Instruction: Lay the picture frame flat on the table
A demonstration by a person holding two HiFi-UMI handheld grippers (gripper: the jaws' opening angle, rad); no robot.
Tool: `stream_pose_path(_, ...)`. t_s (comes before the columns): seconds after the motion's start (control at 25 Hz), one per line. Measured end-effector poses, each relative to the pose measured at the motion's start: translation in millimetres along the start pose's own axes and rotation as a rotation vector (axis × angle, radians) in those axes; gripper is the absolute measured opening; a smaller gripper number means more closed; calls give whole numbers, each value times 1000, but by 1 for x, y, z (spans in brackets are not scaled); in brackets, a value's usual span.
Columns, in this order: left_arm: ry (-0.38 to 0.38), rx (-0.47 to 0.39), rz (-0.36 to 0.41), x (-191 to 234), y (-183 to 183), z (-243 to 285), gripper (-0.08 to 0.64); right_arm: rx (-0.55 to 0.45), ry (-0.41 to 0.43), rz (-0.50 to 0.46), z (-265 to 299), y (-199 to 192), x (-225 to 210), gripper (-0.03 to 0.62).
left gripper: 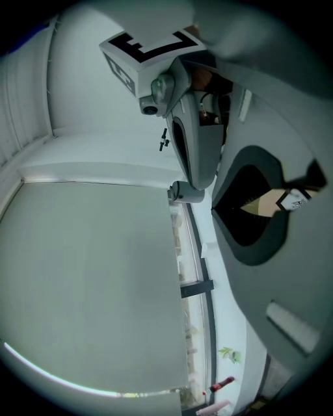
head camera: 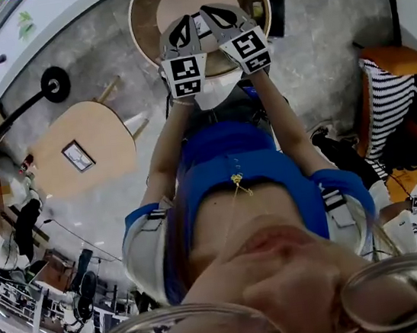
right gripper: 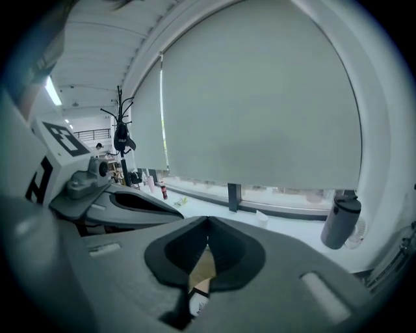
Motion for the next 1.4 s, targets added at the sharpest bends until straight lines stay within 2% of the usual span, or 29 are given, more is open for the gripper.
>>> stream_pose_path(0.32,-13,-141,62,-19,62,-35,-2,-127,-38,-65,-37,59,15,0)
stream_pose_path(0.52,-37,-226,43,-33,89,-51,-2,-180,-35,-146,-58,89,27,0)
stream_pose_path(0.8,-42,-314,80,-39,126,-67,-2,-261,-65,-196,-81,126,27,0)
stream_pose_path(1.4,-21,-435,113,-54,167,-92,-2,-352,-79,-272,-112,172,37,0)
Point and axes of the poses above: the fingertips, and each gripper's own axes: z forward along the fingers, x to its left, y out of its top, the point moved 6 cm from there along -z, backward along the fingers, and after that the axes turned 7 degrees about -x, right-handed, at the moved point
